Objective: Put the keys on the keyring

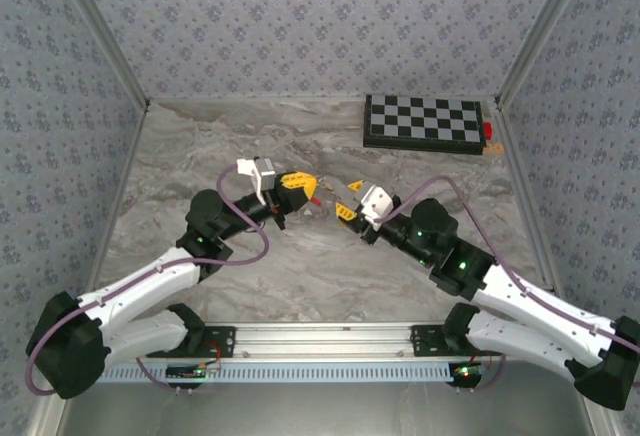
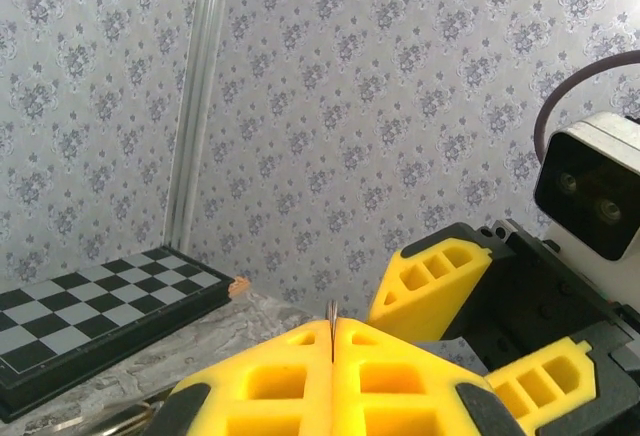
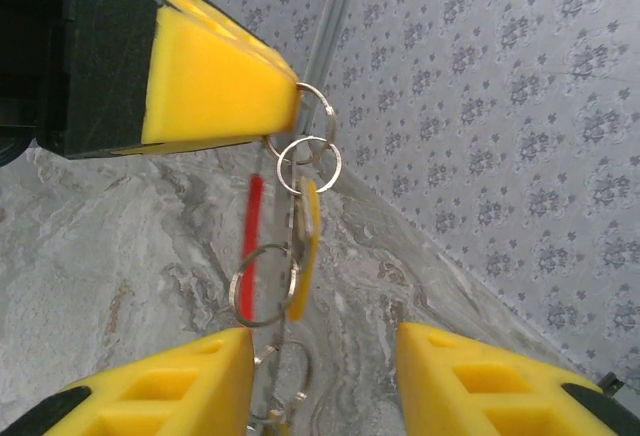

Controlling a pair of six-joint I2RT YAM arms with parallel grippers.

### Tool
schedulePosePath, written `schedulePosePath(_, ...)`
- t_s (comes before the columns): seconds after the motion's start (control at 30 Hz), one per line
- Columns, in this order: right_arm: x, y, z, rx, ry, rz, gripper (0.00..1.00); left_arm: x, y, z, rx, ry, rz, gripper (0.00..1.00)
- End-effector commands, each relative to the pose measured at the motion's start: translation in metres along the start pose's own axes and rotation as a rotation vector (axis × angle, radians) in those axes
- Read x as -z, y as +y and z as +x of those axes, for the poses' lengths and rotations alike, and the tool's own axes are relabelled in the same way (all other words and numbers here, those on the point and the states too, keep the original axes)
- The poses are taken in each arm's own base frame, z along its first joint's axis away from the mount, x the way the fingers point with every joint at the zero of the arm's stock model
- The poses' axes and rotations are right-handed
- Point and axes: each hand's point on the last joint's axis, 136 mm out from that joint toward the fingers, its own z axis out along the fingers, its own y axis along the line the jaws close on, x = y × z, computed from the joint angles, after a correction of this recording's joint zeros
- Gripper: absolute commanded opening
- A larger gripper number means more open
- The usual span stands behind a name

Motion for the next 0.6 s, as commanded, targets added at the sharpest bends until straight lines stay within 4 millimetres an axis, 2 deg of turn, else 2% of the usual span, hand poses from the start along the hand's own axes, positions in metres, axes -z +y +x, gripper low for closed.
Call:
schedulePosePath(0.0,0.003,-0.013,-0.002,-0.004,-0.009,0.048,0.42,0.001,-0.012,-0.015,-0.05,-0.047,0.032,0.0)
schedulePosePath(0.1,-0.003,-0.016,0.001,-0.005,0.011,0.055,0.41,-0.001,-0.016,-0.013,-0.056,-0.038,0.05,0.0)
schedulePosePath(0.3,-0.016,-0.007,0.007,-0.022,0.04,0.003,0.41,-0.002,-0.021,-0.012,-0.065,-0.028,0.066,0.0)
schedulePosePath(0.57,-0.02,0.01,-0.006,-0.034,-0.011,-0.056,0.41,-0.004,-0.02,-0.008,-0.113,-0.028,0.035,0.0)
